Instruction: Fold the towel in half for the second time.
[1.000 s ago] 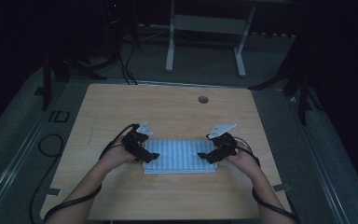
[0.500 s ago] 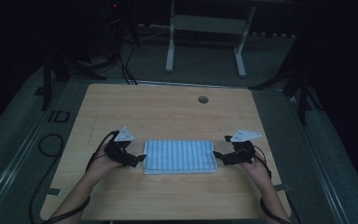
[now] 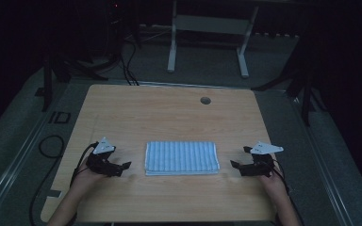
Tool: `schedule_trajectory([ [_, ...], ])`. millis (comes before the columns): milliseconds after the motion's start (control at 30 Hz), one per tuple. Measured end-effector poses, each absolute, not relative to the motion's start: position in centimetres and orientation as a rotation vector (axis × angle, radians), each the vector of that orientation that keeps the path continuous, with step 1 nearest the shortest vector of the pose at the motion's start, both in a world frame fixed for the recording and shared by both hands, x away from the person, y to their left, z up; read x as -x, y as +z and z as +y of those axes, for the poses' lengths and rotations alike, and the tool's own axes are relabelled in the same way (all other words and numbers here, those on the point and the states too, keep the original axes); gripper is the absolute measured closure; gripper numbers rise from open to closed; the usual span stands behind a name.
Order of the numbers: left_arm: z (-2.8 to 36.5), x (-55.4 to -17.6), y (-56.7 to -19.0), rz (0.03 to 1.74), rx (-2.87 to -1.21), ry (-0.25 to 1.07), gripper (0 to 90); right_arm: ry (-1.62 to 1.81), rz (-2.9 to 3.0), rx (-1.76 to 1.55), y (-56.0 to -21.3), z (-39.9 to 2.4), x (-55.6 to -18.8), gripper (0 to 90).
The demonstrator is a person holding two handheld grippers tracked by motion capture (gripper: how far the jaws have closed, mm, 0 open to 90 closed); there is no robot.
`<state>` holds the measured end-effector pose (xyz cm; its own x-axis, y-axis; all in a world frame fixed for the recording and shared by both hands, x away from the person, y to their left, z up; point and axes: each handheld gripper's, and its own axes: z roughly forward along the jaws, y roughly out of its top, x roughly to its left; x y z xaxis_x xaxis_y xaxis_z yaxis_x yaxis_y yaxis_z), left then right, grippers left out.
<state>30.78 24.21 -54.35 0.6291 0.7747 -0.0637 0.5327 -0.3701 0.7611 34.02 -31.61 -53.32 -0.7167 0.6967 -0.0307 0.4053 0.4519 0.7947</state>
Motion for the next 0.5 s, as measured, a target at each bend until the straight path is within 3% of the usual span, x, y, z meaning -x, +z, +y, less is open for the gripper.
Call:
schedule_trajectory([
  [233, 26.2, -29.4, -54.6, 1.086, -1.967, 0.423, 7.2, 1.129, 2.278, -1.059, -54.0, -33.4, -32.8, 14.0],
  [500, 27.4, -28.2, -54.9, 1.115, -1.973, 0.427, 7.2, 1.137, 2.15, -1.155, -54.2, -35.6, -31.6, 14.0],
])
